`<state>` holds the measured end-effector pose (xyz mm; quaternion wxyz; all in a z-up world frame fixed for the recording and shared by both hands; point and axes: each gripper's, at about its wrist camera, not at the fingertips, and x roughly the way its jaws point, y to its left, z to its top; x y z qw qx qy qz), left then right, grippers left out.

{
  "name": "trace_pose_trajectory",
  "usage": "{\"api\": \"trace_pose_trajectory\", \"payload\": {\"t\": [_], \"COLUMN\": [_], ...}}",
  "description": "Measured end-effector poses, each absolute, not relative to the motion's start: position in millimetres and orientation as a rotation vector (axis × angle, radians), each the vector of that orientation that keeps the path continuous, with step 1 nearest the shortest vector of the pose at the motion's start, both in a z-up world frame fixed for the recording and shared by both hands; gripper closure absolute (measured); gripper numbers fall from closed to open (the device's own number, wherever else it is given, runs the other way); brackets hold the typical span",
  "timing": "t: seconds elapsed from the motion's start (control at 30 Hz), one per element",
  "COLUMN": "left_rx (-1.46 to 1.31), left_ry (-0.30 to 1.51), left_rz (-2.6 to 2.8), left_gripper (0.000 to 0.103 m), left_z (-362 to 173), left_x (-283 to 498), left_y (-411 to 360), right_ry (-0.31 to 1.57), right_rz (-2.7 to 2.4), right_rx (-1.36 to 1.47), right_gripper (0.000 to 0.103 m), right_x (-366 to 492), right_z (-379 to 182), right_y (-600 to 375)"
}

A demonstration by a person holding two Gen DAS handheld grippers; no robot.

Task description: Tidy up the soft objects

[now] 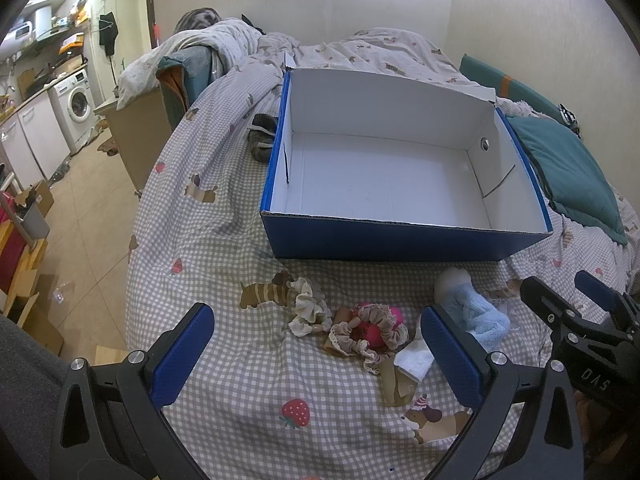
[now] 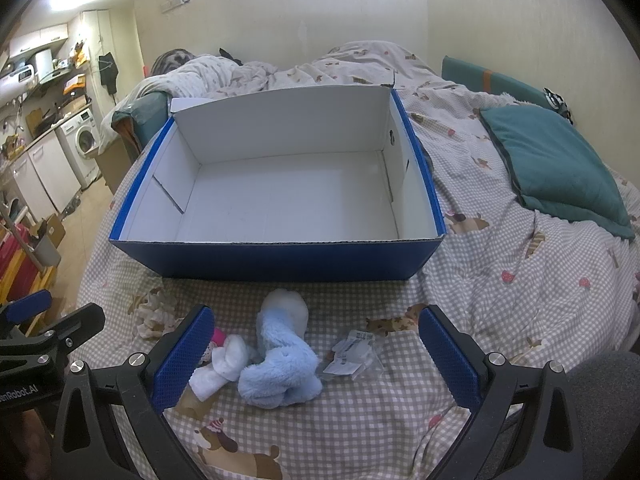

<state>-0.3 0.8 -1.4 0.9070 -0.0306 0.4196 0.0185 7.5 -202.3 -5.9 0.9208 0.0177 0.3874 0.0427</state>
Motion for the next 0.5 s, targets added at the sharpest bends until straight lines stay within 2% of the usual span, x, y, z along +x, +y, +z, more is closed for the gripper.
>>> {"api": "trace_pose_trajectory", "payload": {"t": [0.5], "left_rx": [-0.08], "left_ry": [0.877], "left_rz": [0.062], "left_gripper": [0.0], "left_z": [38], "left_x": [23], "left_y": [18], "right_ry": [0.842], "right_rz": [0.178], "right_rx": [0.147], "right_gripper": [0.0], "right_x": [27], "right_z": [27], "right_y": [-218]}}
